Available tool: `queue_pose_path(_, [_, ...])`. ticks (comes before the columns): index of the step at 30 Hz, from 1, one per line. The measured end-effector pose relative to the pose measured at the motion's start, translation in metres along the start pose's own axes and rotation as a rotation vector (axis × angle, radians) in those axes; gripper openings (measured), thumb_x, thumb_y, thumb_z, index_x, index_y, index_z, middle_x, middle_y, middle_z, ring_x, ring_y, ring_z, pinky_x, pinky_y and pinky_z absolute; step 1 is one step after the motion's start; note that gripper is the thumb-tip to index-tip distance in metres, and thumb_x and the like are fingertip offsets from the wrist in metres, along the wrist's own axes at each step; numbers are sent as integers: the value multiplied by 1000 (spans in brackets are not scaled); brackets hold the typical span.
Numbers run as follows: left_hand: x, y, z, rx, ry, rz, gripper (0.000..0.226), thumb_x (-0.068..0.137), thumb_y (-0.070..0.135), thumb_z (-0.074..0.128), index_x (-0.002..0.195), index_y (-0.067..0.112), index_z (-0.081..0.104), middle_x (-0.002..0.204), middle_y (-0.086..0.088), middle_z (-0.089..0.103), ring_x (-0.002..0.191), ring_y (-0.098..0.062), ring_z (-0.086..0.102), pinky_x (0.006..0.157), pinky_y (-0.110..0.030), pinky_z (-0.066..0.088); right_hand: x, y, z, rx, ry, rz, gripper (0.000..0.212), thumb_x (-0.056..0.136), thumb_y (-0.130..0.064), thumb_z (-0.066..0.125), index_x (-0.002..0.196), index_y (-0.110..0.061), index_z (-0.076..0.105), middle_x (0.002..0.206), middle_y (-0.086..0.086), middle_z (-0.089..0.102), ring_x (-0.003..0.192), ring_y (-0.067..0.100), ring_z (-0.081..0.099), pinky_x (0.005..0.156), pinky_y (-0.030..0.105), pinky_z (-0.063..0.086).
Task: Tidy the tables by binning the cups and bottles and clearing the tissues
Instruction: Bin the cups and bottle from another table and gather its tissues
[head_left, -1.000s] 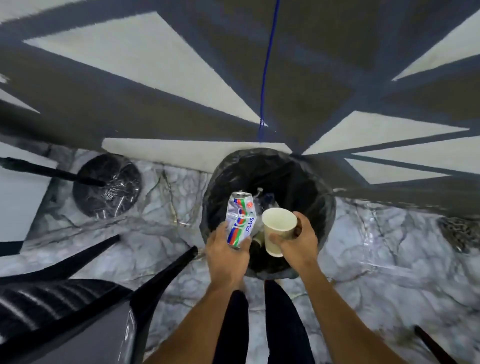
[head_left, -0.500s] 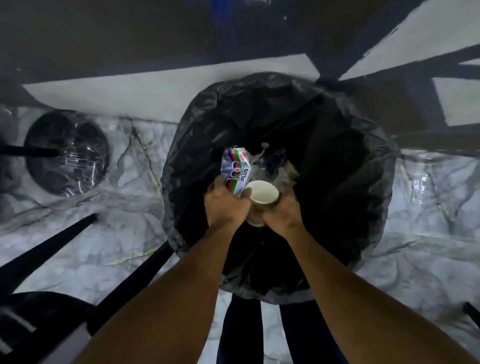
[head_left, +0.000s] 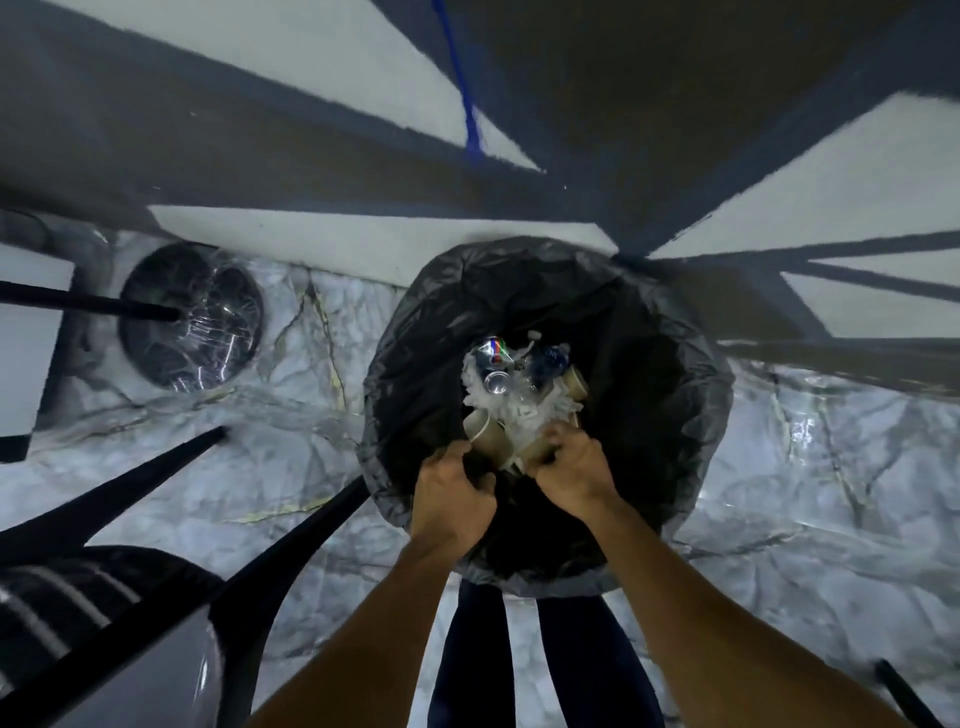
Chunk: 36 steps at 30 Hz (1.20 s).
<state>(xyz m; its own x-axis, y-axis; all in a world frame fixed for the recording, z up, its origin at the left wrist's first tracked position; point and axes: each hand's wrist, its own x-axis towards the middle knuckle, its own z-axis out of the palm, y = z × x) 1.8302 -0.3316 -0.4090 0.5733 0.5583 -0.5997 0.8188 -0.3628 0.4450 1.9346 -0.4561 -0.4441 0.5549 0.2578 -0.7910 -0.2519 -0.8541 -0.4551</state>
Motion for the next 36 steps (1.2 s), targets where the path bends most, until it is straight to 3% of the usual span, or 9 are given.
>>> queue_pose_path(9, [-109, 27, -96, -102, 183, 2, 43, 83, 11, 68, 125, 5, 62, 112, -18, 66, 101, -34, 63, 86, -35, 53, -135, -95, -39, -273, -81, -317, 38, 82, -26, 74, 118, -24, 63, 120, -1, 64, 116, 20, 58, 98, 30, 47])
queue_pose_path(13, [-153, 24, -139, -77, 258, 26, 41, 85, 20, 64, 125, 11, 62, 114, -10, 63, 105, -28, 59, 84, -29, 48, -190, -129, -34, -386, -117, -423, 40, 83, -28, 72, 122, -24, 63, 123, -4, 64, 115, 19, 59, 92, 27, 46])
queue_pose_path(18, [-223, -4, -185, -90, 368, 9, 46, 86, 23, 65, 130, 13, 59, 125, -10, 60, 116, -29, 55, 90, -38, 51, -261, -160, -10, -519, -122, -570, 29, 82, -22, 69, 111, -21, 67, 115, -1, 69, 107, 20, 63, 90, 32, 52])
queue_pose_path(21, [-272, -39, -204, -130, 469, -3, 47, 83, 20, 62, 130, 16, 59, 125, -8, 60, 117, -29, 55, 92, -39, 51, -310, -175, 19, -608, -125, -675, 17, 78, -21, 65, 95, -21, 68, 102, -1, 71, 95, 23, 66, 80, 31, 54])
queue_pose_path(25, [-351, -99, -222, -148, 621, -63, 38, 82, 14, 63, 121, 11, 63, 117, -9, 63, 114, -28, 53, 95, -34, 45, -382, -182, 77, -705, -166, -822, 29, 80, -22, 65, 108, -20, 68, 115, 0, 69, 109, 23, 63, 92, 34, 52])
queue_pose_path(28, [-411, -153, -229, -175, 699, -133, 35, 81, 16, 64, 115, 9, 64, 112, -8, 64, 110, -29, 54, 91, -33, 44, -435, -182, 129, -797, -203, -964, 30, 80, -23, 68, 110, -18, 68, 113, 2, 69, 107, 24, 63, 91, 36, 53])
queue_pose_path(31, [-467, -198, -235, -196, 736, -207, 41, 82, 20, 64, 122, 11, 61, 117, -7, 61, 114, -28, 52, 91, -32, 43, -480, -181, 178, -861, -246, -1071, 26, 80, -25, 70, 105, -24, 68, 109, -3, 69, 104, 21, 64, 85, 33, 53])
queue_pose_path(34, [-522, -244, -237, -222, 795, -314, 43, 83, 21, 65, 124, 11, 60, 121, -8, 61, 119, -27, 51, 95, -32, 42, -525, -179, 233, -925, -347, -1172, 36, 82, -29, 72, 117, -23, 67, 122, -3, 67, 112, 19, 62, 92, 33, 53])
queue_pose_path(36, [-555, -272, -239, -246, 825, -391, 33, 82, 22, 64, 114, 15, 62, 115, -6, 61, 115, -26, 53, 90, -33, 44, -552, -178, 268, -972, -411, -1229, 38, 84, -31, 71, 121, -23, 65, 125, -3, 65, 115, 18, 61, 95, 34, 52])
